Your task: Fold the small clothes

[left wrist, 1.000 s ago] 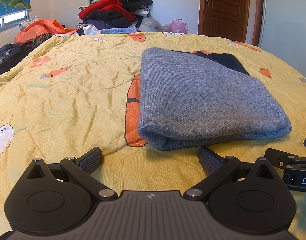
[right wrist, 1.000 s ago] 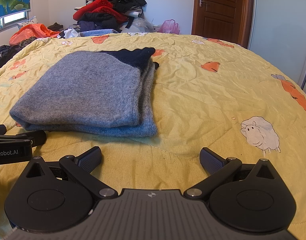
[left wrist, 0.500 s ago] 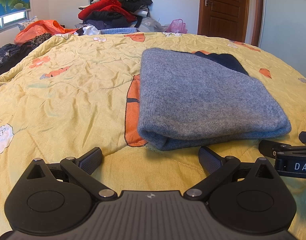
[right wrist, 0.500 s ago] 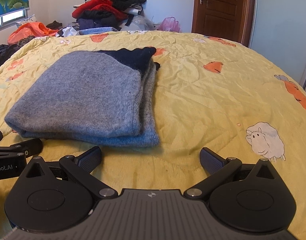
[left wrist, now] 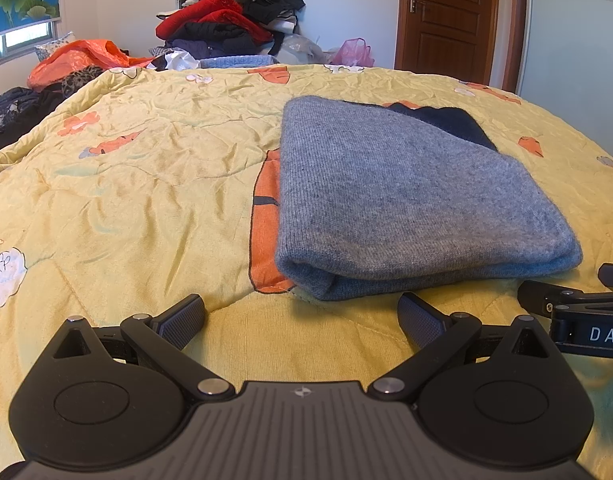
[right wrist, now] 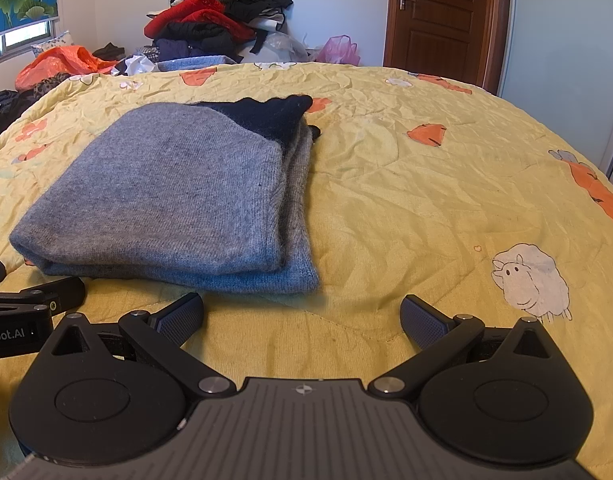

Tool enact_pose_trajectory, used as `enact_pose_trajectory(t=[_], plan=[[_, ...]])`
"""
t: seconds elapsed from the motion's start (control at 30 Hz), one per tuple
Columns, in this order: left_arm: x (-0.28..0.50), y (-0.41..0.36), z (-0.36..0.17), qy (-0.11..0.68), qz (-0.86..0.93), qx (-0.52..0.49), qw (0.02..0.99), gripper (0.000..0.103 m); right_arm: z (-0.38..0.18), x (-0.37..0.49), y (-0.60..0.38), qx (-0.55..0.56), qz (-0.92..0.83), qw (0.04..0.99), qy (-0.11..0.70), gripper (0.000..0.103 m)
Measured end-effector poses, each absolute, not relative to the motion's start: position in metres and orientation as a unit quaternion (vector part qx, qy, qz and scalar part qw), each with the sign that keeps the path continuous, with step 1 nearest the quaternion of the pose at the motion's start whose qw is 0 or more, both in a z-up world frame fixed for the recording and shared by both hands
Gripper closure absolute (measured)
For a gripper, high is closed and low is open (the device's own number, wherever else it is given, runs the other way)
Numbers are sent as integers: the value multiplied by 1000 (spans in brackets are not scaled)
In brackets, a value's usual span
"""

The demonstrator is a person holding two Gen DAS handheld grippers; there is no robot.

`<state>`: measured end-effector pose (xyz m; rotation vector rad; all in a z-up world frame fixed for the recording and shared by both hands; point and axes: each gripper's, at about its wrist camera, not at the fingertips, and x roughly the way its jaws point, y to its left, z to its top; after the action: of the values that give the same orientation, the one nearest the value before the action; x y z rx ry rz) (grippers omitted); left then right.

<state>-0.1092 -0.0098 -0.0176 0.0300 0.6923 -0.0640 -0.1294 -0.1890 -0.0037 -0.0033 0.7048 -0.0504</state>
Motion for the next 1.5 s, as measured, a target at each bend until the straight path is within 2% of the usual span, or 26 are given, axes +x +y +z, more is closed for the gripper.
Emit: enact_pose_trajectory(t=[0.83, 1.07, 1.17, 1.37, 1.5], plan=[[-110, -11, -17, 341, -30, 17, 939, 0, -4, -130, -189, -1, -25, 938, 345, 0], [-107, -5, -12, 366, -54, 21, 929, 0, 0, -133, -187, 1, -19, 936, 351, 0], [-107, -1, 0, 385, -46, 6, 922, 0, 12, -138, -188, 30, -9, 934, 357, 0], [-146, -4, 44, 311, -20, 8, 950, 0, 45, -151, -184, 38, 14, 937, 347, 0], [-153, -1, 56, 319, -19, 4, 948, 0, 54, -156, -183, 41, 24, 940, 338, 0]])
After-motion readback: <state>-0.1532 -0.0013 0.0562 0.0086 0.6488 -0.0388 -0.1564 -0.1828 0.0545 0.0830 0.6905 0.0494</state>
